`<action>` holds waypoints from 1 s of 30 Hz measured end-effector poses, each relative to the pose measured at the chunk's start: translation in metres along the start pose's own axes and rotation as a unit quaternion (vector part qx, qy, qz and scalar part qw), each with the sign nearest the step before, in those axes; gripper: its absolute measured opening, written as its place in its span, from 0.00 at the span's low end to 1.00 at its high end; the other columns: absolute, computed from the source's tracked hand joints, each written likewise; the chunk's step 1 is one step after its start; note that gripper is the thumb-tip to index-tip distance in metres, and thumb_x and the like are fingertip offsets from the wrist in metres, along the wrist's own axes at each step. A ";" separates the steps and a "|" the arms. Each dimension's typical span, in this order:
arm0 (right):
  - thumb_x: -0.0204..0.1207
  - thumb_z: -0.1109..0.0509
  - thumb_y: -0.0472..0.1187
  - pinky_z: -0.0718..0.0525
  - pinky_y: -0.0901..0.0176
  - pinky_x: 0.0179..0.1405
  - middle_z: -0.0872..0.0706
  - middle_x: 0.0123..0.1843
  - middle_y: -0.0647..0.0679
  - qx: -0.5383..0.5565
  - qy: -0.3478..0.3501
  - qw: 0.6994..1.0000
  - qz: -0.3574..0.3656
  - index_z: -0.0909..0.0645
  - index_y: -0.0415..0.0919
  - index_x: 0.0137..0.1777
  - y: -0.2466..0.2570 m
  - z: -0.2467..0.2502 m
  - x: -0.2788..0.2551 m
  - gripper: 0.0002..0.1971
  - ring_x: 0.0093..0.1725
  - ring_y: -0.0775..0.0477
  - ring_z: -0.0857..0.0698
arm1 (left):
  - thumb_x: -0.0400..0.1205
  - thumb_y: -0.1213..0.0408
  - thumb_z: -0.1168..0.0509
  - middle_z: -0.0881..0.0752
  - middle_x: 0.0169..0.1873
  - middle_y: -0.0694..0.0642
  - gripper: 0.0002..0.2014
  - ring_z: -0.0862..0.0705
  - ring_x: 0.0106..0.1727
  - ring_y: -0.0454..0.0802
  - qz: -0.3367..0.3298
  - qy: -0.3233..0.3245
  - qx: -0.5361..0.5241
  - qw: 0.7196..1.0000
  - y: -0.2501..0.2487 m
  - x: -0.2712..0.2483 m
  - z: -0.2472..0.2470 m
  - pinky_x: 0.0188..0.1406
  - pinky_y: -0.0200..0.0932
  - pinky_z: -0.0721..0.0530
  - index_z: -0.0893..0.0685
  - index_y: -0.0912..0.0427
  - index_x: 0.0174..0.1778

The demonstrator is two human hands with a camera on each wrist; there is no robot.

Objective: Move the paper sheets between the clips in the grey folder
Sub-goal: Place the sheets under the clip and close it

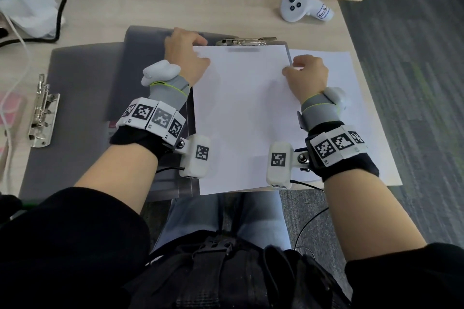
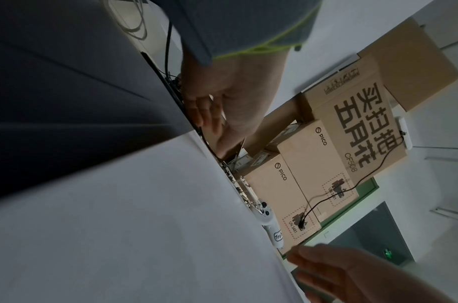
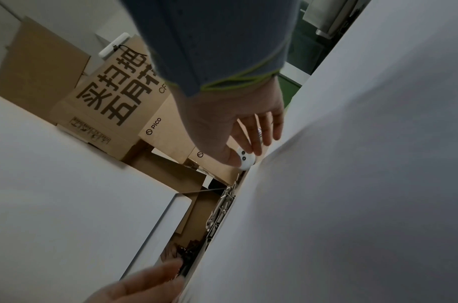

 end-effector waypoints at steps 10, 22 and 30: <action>0.59 0.38 0.41 0.15 0.48 0.47 0.22 0.36 0.52 0.166 0.106 0.980 -0.024 0.24 0.45 0.37 0.023 -0.047 0.027 0.07 0.38 0.44 0.21 | 0.72 0.61 0.26 0.23 0.69 0.56 0.22 0.28 0.68 0.60 -0.080 0.177 0.049 0.980 -0.017 -0.003 -0.027 0.71 0.45 0.33 0.16 0.55 0.63; 0.78 0.36 0.47 0.21 0.60 0.39 0.13 0.34 0.42 0.130 0.102 0.978 0.128 0.11 0.31 0.40 0.086 -0.090 0.052 0.20 0.33 0.51 0.18 | 0.71 0.58 0.25 0.35 0.55 0.52 0.23 0.32 0.70 0.58 -0.050 0.200 0.015 0.978 -0.005 0.005 -0.029 0.70 0.41 0.35 0.16 0.47 0.63; 0.73 0.28 0.43 0.21 0.77 0.36 0.14 0.44 0.48 0.066 0.200 0.972 0.106 0.12 0.38 0.55 0.093 -0.118 0.069 0.13 0.43 0.54 0.17 | 0.69 0.59 0.23 0.35 0.55 0.53 0.24 0.32 0.70 0.59 -0.040 0.208 -0.011 0.977 -0.002 0.007 -0.031 0.71 0.44 0.33 0.15 0.48 0.62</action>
Point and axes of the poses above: each hand's wrist, its own x-axis towards the middle knuckle, its own z-axis out of the back of the hand, y = z × x, the point moved 6 cm from there along x, towards the middle knuckle
